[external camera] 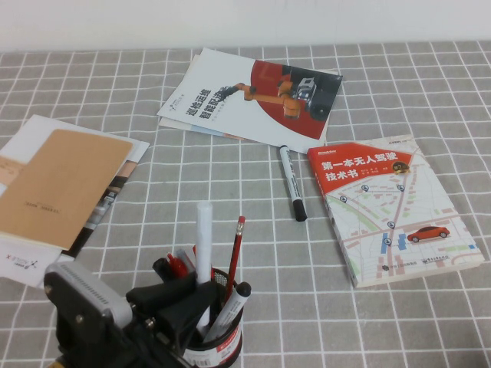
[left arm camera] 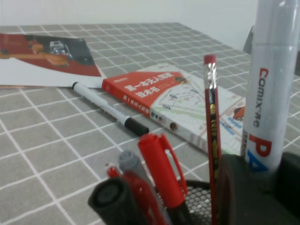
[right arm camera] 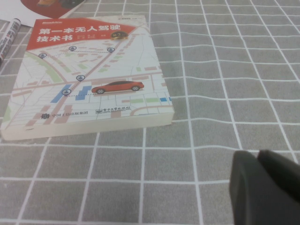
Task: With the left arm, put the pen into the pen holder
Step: Place the pen onto the pen holder
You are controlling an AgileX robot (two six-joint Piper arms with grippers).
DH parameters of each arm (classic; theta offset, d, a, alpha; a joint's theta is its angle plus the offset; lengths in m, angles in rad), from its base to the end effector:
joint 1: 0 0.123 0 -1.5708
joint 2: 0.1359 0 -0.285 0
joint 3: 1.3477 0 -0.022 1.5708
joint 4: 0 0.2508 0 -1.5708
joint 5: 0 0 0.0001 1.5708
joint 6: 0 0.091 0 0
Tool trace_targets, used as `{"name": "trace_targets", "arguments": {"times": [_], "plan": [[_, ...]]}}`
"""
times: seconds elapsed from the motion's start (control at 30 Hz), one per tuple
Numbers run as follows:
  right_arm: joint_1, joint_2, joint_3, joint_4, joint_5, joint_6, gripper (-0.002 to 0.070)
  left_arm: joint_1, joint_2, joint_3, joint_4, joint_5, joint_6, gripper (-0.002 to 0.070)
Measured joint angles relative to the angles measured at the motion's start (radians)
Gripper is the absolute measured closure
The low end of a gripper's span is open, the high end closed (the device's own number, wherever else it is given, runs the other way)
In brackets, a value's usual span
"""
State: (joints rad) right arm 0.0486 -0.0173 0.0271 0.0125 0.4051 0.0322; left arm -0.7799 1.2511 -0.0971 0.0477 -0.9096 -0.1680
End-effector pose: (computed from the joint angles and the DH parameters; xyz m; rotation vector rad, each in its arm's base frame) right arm 0.0514 0.0029 0.1687 -0.0080 1.8990 0.0674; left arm 0.1242 -0.1277 0.1798 0.5884 1.6812 -0.7039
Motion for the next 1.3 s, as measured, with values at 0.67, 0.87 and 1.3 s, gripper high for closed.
{"name": "trace_targets", "arguments": {"times": [0.67,0.87,1.3], "plan": [[0.0,0.0,0.0,0.0,0.0,0.0,0.0691,0.0,0.029,0.0,-0.004,0.0,0.012,0.0414],[0.0,0.0,0.0,0.0,0.0,0.0,0.0691,0.0,0.018,0.0,-0.004,0.005,-0.009,0.0415],[0.0,0.0,0.0,0.0,0.0,0.0,0.0692,0.0,-0.465,-0.184,0.012,0.679,-0.064,0.0671]]}}
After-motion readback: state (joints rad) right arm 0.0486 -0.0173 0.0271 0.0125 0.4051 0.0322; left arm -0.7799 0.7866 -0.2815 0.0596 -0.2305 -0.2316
